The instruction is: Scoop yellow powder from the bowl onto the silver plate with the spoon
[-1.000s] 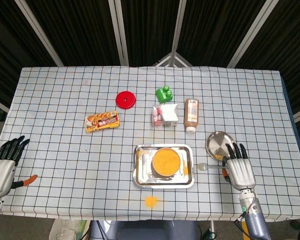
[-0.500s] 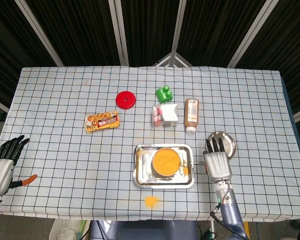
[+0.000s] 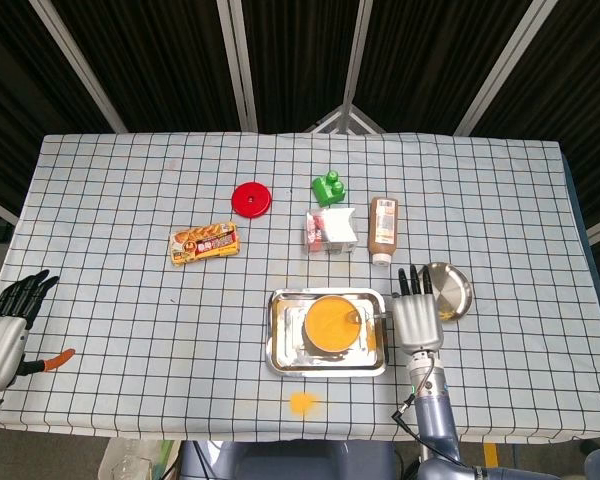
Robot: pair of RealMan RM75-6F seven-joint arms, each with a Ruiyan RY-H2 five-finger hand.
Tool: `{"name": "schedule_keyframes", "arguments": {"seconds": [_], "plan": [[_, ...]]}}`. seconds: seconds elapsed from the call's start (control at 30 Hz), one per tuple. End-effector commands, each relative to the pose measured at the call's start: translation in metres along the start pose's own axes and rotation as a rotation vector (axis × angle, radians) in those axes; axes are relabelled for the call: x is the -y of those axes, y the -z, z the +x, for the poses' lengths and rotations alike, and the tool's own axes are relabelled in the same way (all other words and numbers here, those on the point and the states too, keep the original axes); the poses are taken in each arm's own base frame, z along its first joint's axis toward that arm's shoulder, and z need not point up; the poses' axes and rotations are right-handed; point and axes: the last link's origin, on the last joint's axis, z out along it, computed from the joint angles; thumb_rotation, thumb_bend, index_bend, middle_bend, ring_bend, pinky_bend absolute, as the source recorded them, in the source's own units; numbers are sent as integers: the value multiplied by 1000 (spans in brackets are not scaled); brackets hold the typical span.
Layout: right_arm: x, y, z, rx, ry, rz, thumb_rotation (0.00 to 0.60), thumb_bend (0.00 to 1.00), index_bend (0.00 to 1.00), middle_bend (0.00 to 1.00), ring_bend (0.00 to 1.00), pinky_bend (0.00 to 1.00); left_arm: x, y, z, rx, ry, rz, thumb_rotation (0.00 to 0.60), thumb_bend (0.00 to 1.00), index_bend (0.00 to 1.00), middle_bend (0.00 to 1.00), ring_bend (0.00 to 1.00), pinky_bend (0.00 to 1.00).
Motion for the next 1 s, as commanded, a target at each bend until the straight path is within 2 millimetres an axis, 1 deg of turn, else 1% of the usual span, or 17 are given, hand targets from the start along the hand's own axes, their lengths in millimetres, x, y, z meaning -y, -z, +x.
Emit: {"name": "schedule_keyframes", "arguments": {"seconds": [0.03,0.3,0.73,1.0], "plan": [[3,1,1,-1,7,4,600,481,597,133,0,0,0,0,0,2,4,-1,600,0,0,0,0,0],[14,8,-1,2,40,11,600,481,597,133,0,0,0,0,1,2,14,-1,600,0,0,0,0,0],[31,7,4,-16,66,2,600,481,597,133,0,0,0,0,3,4,26,4,600,0,0,0,0,0],[40,13,4,-15,82,13,600,481,590,133,0,0,0,-1,3,3,30,4,600,0,0,0,0,0]]}}
